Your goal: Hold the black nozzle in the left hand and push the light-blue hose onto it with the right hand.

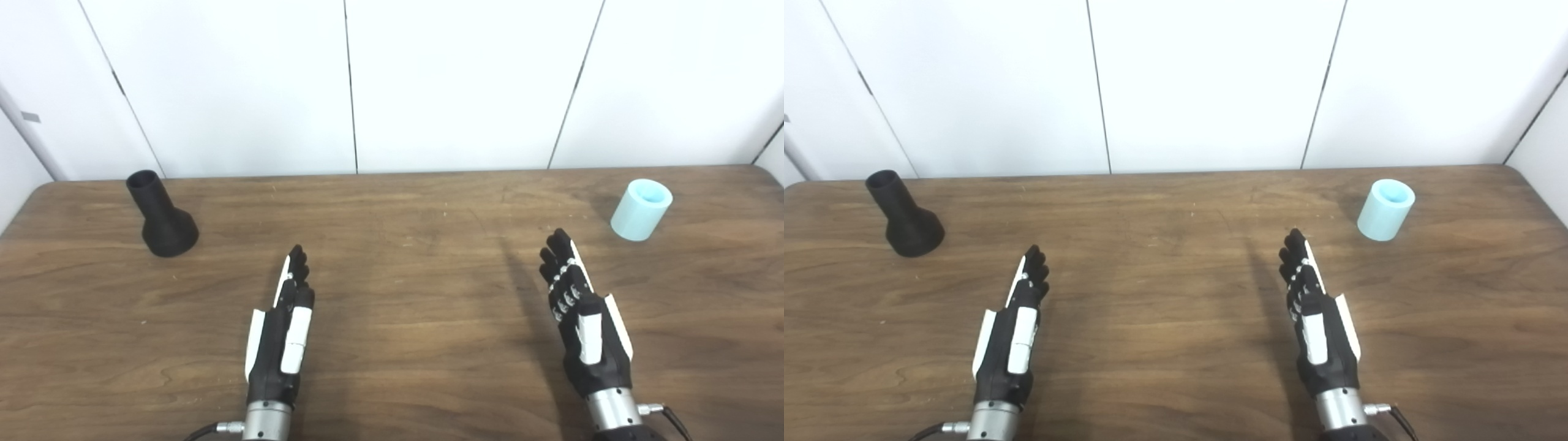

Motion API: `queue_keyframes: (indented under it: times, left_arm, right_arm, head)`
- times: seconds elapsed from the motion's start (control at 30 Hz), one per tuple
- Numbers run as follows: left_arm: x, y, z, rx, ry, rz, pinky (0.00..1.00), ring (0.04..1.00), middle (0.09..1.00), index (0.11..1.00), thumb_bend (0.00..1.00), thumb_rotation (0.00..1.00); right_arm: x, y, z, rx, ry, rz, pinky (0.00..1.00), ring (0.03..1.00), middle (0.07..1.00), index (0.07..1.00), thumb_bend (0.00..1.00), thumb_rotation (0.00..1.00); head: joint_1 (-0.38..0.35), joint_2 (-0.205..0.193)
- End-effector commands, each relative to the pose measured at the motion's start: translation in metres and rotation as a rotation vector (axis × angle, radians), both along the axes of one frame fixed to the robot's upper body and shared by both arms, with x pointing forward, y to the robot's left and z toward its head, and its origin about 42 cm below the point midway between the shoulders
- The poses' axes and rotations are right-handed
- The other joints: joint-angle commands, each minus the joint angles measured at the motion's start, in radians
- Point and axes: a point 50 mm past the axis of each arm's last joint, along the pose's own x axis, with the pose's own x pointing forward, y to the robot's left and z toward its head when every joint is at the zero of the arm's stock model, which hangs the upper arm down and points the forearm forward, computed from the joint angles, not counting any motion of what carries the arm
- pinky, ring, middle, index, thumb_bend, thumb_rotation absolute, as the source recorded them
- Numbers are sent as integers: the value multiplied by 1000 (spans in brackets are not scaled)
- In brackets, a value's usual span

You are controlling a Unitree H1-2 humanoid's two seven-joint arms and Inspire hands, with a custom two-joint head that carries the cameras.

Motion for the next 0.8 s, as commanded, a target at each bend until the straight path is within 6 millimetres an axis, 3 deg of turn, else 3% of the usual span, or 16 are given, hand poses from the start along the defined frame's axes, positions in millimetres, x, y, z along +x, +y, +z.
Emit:
queue_keyframes:
  times: [0.0, 0.3, 0.77]
  left_arm:
    - [-16, 0, -5, -8, -2, 17, 1000, 1000, 1000, 1000, 626, 1000]
    - [-16, -7, -5, -9, 2, 14, 1000, 1000, 1000, 1000, 623, 1000]
    - [-12, -8, -9, 1, -1, 35, 1000, 1000, 1000, 1000, 622, 1000]
  right_arm:
    - [-6, -5, -14, -3, 28, -4, 1000, 1000, 1000, 1000, 676, 963]
    - [-7, -13, -15, 5, 31, -12, 1000, 1000, 1000, 1000, 683, 945]
    - [-8, -23, -29, 12, 48, -13, 1000, 1000, 1000, 1000, 698, 921]
  head:
    - [3, 5]
    - [51, -6]
    - [110, -80]
